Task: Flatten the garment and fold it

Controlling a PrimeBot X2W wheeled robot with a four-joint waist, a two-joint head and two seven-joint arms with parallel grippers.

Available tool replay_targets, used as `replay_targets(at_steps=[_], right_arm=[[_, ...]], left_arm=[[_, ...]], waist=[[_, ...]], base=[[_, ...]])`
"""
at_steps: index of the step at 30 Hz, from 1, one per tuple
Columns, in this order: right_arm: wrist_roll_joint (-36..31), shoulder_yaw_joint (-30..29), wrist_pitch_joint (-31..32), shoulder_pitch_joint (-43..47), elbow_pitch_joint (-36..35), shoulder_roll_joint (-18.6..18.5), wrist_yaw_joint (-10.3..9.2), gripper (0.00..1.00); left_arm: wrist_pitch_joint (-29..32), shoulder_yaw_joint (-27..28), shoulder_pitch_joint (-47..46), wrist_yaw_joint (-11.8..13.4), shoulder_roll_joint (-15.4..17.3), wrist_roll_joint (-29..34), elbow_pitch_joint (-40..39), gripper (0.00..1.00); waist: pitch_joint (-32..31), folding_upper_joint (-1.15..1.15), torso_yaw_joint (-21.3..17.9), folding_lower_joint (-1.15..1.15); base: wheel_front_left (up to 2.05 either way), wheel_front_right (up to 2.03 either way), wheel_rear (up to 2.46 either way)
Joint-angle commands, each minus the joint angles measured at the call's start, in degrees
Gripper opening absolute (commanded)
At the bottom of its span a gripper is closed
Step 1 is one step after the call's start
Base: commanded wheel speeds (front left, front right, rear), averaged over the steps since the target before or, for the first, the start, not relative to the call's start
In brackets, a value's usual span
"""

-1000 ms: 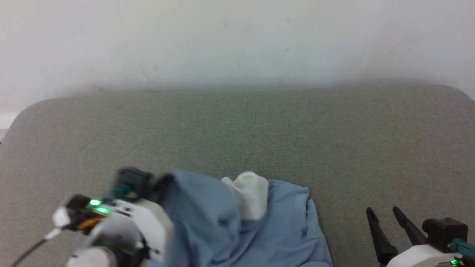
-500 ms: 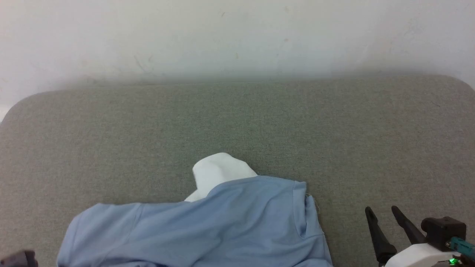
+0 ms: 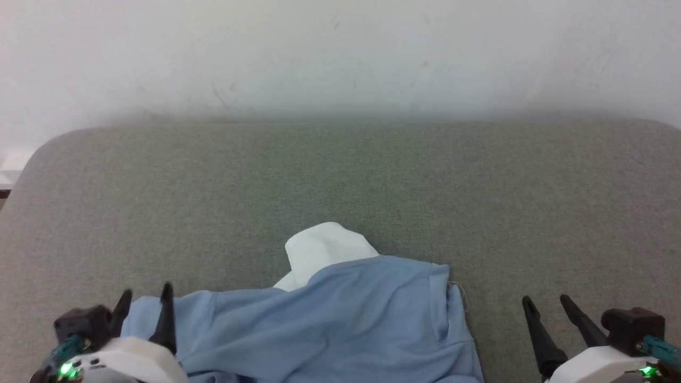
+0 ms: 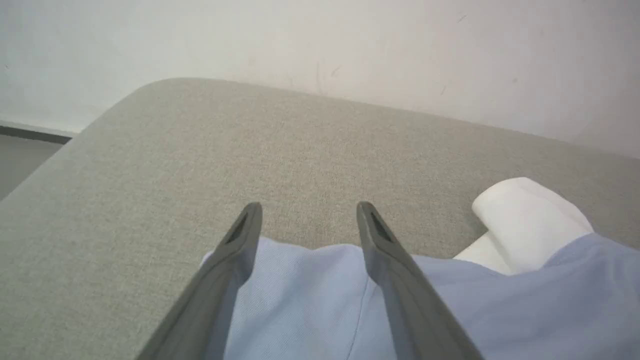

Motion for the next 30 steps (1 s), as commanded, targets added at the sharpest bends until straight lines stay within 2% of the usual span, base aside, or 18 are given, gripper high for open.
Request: replay_targets(at_steps=[1,5,10,18,22,23,25,27,30], right_arm=[[-0.55,0.4,0.57,-0.51,-0.2,0.14,-0.04,1.0],[-0.54,2.26,4.08,-0.36,0.95,0.13,-0.04,1.0],[2.13,6.01,10.33,-2.71,5.12,-1.54,-0.04,1.0],[6.47,12.86,16.36,-11.16,17.5,-6.65,-0.04,1.0],[9.27,16.42,19.83,-14.14,24.21,-8.07,-0.04,1.0],[10.25,17.45,20.92,-14.6,25.53,-8.26,-0.04,0.62],[13.38,20.33,23.61,-15.52,27.84,-8.82,-0.04,0.0],[14.85,21.39,23.9,-16.14,27.82,-9.26,-0.04,0.0],[14.07,19.65,18.68,-17.88,25.83,-10.84,-0.04,0.0]], left_arm=[[-2.09,-1.17,-1.75,-1.24,-0.2,1.66,-0.68,1.0],[-7.81,-3.71,-3.46,-3.6,-1.12,4.51,-1.98,1.0],[-13.29,-5.54,-2.19,-3.44,-3.21,7.55,-3.31,1.0],[-15.16,-6.36,-1.12,-3.91,-5.71,9.71,-2.6,1.0],[-15.3,-6.59,-1.43,-4.21,-6.45,10.13,-1.7,1.0],[-15.32,-6.55,-1.46,-4.21,-6.59,10.19,-1.54,1.0],[-15.36,-6.35,-1.27,-4.04,-6.85,10.39,-1.15,1.0],[-15.39,-6.02,-0.97,-3.91,-6.94,10.34,-1.03,1.0],[-15.41,-5.63,-0.65,-3.71,-7.1,10.34,-0.89,1.0]], waist=[[-0.76,0.0,0.57,0.0],[-1.79,0.0,0.94,0.0],[-2.59,0.0,1.57,0.0],[-2.43,0.0,4.44,0.0],[-2.43,0.0,5.68,0.0],[-2.45,0.0,5.82,0.0],[-2.63,0.0,5.97,0.0],[-2.68,0.0,5.65,0.0],[-2.77,0.0,4.81,0.0]], base=[[0.0,0.0,0.0],[0.0,0.0,0.0],[0.0,0.0,0.0],[0.0,0.0,0.0],[0.0,0.0,0.0],[0.0,0.0,0.0],[0.0,0.0,0.0],[0.0,0.0,0.0],[0.0,0.0,0.0]])
